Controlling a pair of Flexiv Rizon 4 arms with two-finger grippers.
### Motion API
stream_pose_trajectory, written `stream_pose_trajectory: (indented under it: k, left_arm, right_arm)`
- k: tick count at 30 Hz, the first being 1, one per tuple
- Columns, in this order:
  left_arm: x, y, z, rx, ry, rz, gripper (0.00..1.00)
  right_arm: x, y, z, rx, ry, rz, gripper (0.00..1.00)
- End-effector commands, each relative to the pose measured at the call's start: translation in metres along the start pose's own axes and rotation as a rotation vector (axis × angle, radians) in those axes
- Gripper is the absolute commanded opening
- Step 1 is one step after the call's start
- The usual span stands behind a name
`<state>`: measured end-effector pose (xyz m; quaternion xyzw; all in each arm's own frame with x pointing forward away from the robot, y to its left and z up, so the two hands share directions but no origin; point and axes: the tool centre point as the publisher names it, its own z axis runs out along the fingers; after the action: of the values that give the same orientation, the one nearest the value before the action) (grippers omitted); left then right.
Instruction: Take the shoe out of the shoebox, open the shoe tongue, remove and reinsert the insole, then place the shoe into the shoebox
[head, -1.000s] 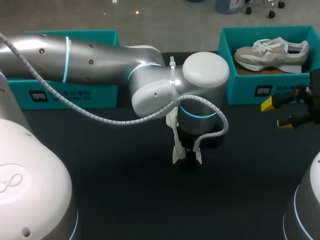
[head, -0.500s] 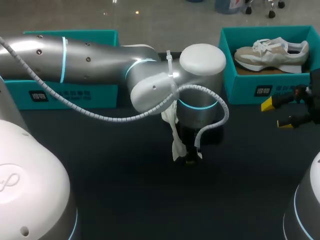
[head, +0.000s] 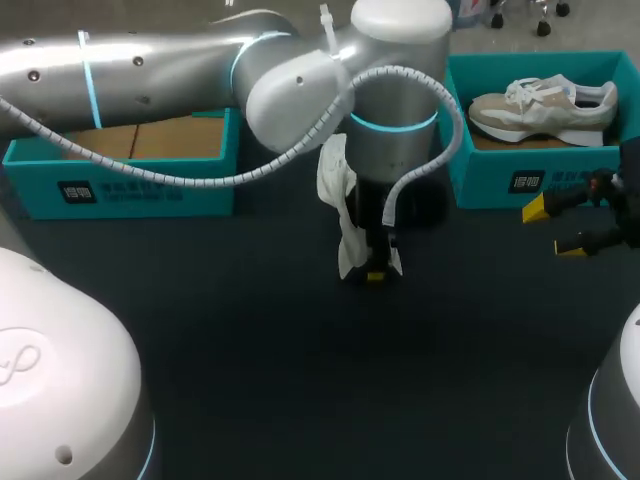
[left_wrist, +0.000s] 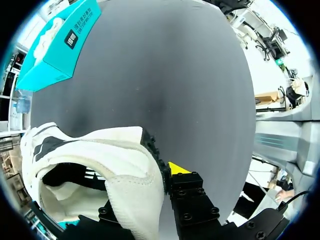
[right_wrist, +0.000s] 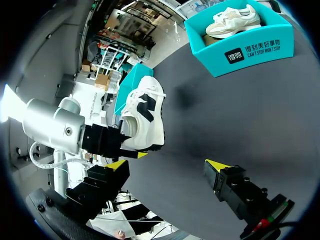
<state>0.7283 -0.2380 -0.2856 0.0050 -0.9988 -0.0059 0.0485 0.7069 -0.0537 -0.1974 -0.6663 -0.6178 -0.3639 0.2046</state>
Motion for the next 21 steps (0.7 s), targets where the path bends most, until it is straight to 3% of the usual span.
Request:
stream_pose_trajectory:
  k: [1,11,21]
  left_arm:
    - [0.001,0.018,-0.054,0.025,0.002,0.006,0.00]
    - [0.002,0.024,-0.106,0.022,-0.002,0.022,0.00]
    - [0.001,0.026,-0.116,0.010,-0.008,0.103,0.00]
  right_arm:
    - [0.000,-0.001,0.000,-0.001,-0.004,0.002,1.00]
    - [0.000,-0.001,0.000,-0.001,-0.004,0.002,1.00]
    - [0.000,-0.001,0.000,-0.001,-0.004,0.002,1.00]
